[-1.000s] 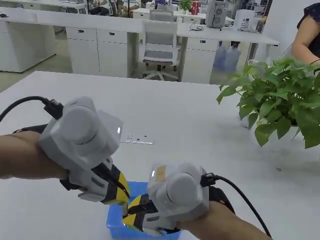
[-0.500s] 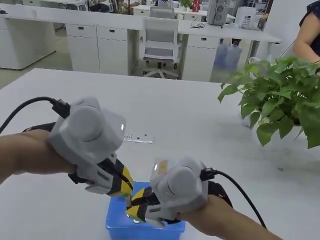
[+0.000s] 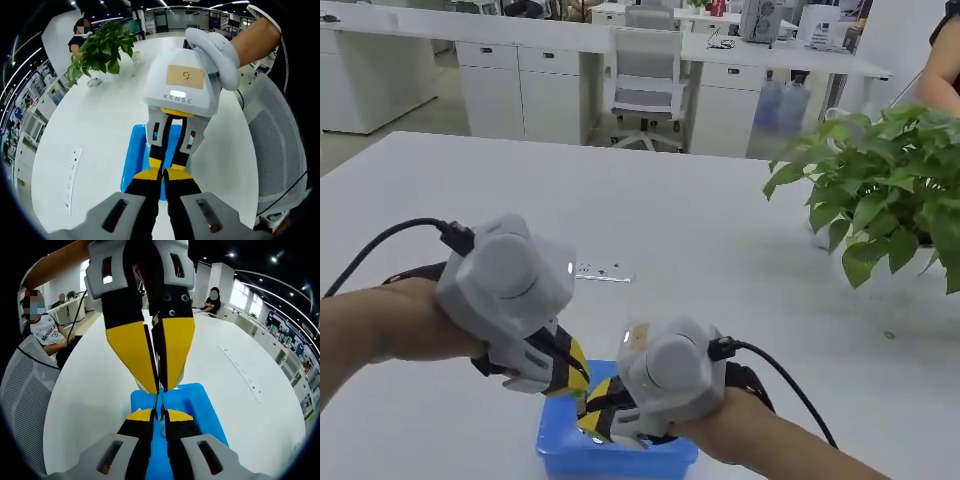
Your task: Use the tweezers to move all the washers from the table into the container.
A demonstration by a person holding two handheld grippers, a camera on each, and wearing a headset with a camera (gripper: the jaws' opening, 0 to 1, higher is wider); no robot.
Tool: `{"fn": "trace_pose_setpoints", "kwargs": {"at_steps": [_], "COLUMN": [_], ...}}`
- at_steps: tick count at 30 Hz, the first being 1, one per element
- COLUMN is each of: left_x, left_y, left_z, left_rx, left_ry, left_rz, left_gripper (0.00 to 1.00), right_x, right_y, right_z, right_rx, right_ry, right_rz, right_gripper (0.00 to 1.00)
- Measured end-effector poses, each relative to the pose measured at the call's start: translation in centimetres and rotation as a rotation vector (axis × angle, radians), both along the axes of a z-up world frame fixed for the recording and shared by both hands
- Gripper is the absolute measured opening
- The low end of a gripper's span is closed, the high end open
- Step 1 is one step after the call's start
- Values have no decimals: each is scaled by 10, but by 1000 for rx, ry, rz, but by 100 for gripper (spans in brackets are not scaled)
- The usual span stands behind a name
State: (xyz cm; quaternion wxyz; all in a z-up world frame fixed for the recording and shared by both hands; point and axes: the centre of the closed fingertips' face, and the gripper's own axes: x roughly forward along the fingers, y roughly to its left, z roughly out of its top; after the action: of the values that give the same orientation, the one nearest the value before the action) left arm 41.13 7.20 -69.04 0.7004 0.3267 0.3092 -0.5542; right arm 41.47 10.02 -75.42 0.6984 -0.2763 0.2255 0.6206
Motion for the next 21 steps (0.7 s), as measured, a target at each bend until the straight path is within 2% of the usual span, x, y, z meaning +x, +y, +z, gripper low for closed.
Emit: {"fn": "trace_pose_setpoints", "kwargs": {"at_steps": [10, 21], "left_x": [4, 6], "left_y": [0, 0], "left_z": [-15, -23], "left_rx": [3, 0], "left_ry": [19, 32], "left_rz": [13, 20], "left_gripper": [6, 6], "right_x": [2, 4], "right_y": [-1, -2], "right_z": [-15, -22], "right_rx": [-23, -26], "right_ry": [32, 66], "right_rz": [9, 2], "right_gripper": [10, 11]}}
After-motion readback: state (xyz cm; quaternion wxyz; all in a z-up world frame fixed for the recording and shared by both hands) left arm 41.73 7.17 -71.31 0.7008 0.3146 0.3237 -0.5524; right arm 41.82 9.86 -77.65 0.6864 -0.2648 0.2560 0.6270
